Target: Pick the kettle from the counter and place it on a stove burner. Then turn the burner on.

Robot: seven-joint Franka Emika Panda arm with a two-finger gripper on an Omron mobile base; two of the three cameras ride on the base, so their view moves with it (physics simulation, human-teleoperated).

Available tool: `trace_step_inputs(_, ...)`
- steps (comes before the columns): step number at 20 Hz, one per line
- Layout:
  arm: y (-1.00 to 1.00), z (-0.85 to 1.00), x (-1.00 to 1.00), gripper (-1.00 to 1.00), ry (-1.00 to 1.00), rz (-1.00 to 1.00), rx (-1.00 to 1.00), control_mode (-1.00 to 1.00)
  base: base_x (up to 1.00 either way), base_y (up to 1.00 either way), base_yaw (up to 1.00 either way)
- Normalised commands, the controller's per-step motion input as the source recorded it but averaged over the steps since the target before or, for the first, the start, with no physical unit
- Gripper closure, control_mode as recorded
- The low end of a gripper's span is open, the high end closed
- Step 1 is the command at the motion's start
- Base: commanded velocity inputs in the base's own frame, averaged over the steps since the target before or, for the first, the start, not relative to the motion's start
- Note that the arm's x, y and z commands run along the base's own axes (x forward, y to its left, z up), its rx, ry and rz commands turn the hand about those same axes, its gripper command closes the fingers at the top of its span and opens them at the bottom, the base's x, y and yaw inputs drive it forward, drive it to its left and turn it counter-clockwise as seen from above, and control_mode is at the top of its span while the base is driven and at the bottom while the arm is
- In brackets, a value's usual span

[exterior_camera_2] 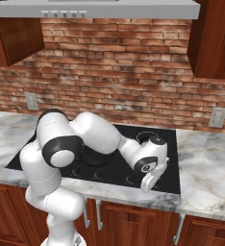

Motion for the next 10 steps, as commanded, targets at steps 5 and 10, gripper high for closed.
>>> trace_step_inputs(5, -0.01, 0.00, -0.01, 1.00, 0.00, 0.06, 0.00, -1.00, 0.00, 0.00, 0.00)
trace_step_inputs(10, 0.00, 0.43, -0.02, 1.00, 0.00, 0.00, 0.00, -1.00, 0.00, 0.00, 0.00)
